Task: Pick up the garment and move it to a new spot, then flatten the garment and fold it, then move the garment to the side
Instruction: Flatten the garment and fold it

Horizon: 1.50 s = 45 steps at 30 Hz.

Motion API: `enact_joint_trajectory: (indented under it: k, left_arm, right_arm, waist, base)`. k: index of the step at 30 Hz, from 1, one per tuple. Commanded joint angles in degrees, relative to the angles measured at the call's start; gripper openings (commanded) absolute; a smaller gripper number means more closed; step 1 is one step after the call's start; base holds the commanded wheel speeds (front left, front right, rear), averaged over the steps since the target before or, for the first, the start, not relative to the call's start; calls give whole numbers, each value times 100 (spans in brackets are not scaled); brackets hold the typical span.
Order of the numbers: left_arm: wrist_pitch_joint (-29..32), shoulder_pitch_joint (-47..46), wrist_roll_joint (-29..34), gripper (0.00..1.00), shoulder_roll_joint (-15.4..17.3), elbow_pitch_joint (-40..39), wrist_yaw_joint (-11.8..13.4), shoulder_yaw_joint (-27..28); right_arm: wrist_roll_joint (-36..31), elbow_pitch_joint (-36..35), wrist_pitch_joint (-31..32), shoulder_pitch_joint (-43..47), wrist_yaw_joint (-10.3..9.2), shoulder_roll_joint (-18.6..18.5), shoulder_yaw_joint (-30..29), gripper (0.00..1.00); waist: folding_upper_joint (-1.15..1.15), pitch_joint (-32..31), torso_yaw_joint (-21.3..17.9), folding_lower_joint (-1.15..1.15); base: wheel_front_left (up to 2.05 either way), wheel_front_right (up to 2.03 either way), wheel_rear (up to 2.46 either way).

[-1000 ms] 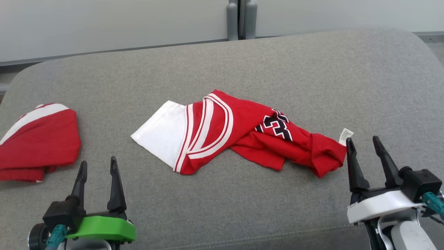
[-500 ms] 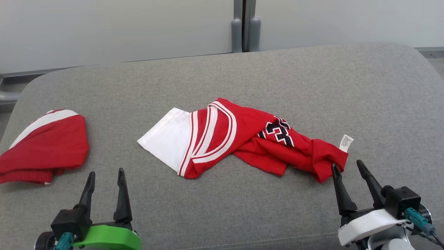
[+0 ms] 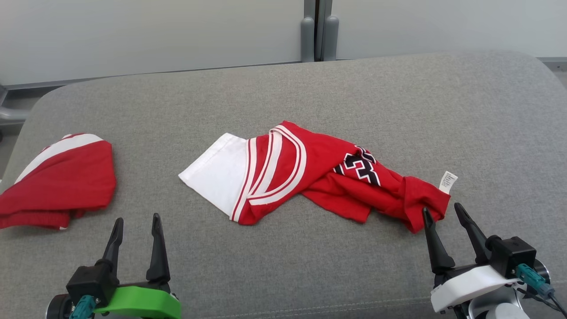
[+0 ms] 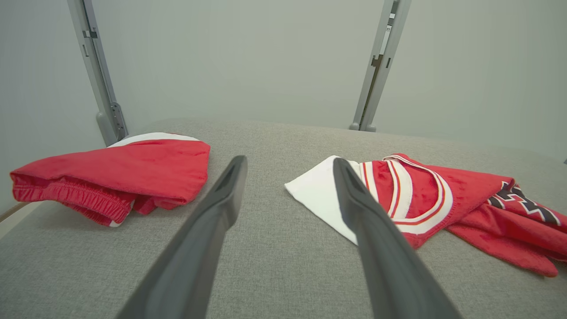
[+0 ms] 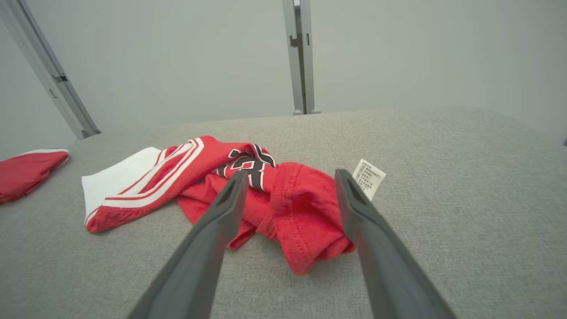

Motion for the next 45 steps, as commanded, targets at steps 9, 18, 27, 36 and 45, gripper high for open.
enact_joint_trajectory:
  k: [9, 18, 27, 36, 45]
  left_arm:
    - [-68, -126, -76, 100, -6, 58, -18, -31]
    - [-90, -228, -97, 100, -33, 78, -27, -63]
    - [-125, -450, -79, 100, -98, 184, -101, -155]
    - [-170, -601, -73, 100, -205, 306, -157, -161]
    - [-196, -660, -14, 100, -225, 351, -193, -87]
  right_arm:
    - [-1, 65, -11, -114, -2, -38, -25, 100]
    - [94, 414, 57, -561, -2, -268, 141, 100]
    - [435, 1088, 563, -1366, -2, -691, 631, 100]
    - [757, 1656, 616, -1667, -2, -939, 1042, 84]
    - [825, 1701, 405, -1658, -2, -936, 1121, 0]
  waist:
    - [0, 53, 44, 0]
    - [0, 192, 56, 0]
    - [0, 430, 169, 0]
    - [0, 589, 310, 0]
    - [0, 651, 226, 0]
  base:
    - [0, 0, 0]
    - [0, 0, 0]
    - [0, 0, 0]
    - [0, 0, 0]
    - [0, 0, 0]
